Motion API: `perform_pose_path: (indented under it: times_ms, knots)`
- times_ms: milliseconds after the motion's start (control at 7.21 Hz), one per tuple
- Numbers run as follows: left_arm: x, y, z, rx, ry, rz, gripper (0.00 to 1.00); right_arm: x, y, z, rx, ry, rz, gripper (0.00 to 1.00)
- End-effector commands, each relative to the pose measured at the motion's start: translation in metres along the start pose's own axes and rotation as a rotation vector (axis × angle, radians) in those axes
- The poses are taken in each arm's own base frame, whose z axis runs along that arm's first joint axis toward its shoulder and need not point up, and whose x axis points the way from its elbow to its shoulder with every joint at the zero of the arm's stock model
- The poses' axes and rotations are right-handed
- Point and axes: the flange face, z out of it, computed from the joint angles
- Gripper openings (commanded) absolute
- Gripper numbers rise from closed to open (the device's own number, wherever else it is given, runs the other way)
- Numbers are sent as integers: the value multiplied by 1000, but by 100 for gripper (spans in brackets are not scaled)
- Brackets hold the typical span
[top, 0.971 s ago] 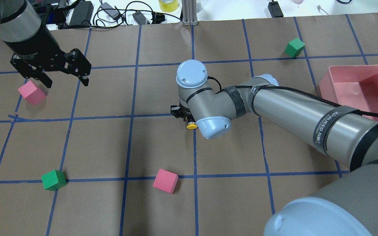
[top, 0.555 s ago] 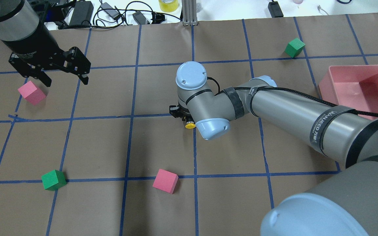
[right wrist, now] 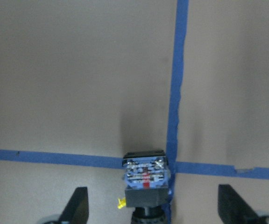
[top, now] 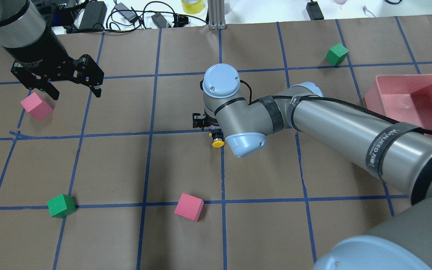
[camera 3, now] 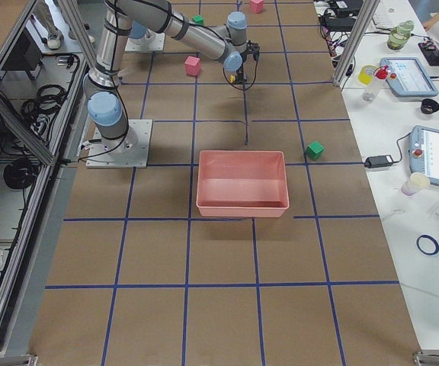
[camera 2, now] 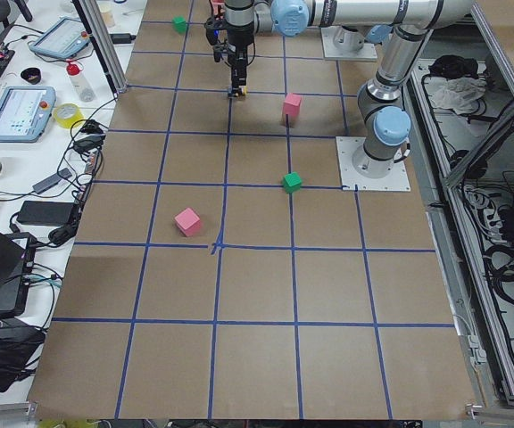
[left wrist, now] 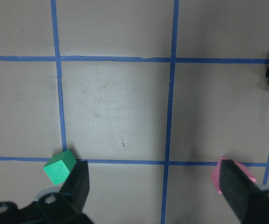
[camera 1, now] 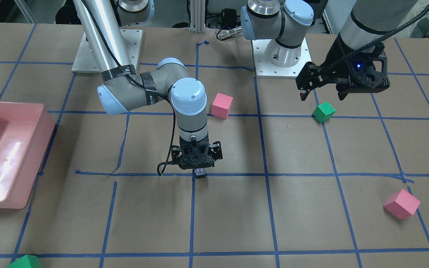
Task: Align button upright
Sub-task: 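Open the right gripper and raise it away from the switch, then reach the left gripper over and grasp the switch body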
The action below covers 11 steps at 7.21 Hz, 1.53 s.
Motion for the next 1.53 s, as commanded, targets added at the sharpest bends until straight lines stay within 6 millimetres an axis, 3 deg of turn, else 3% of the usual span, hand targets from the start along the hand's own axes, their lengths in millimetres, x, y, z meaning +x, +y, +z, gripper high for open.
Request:
perform_pose_path:
  times_ms: [0, 139, 277, 416, 555, 693, 832, 1109, 1387]
  knots:
    - [-1, -3, 5, -7, 4, 17, 100, 86, -22, -104, -21, 24, 80, 100]
    - [2, -4, 16, -13, 4, 2, 100, 142, -24, -162, -79, 45, 32, 100]
    - [6, -2, 27, 16, 4, -5, 100, 175, -30, -214, -136, 53, 40, 100]
    - [11, -6, 43, 65, 3, 0, 100, 178, -35, -279, -175, 51, 44, 100]
    - [34, -1, 66, 127, 6, -23, 100, 172, -41, -335, -148, 52, 48, 100]
    - [83, 8, 85, 244, 29, -42, 100, 166, -42, -361, -123, 53, 39, 100]
    - [124, 20, 104, 312, 48, -11, 100, 165, -40, -361, -130, 53, 38, 100]
    - [159, 38, 149, 412, 123, -81, 100, 169, -37, -339, -183, 68, 30, 100]
    - [183, 48, 185, 439, 136, -52, 100, 172, -36, -333, -194, 72, 33, 100]
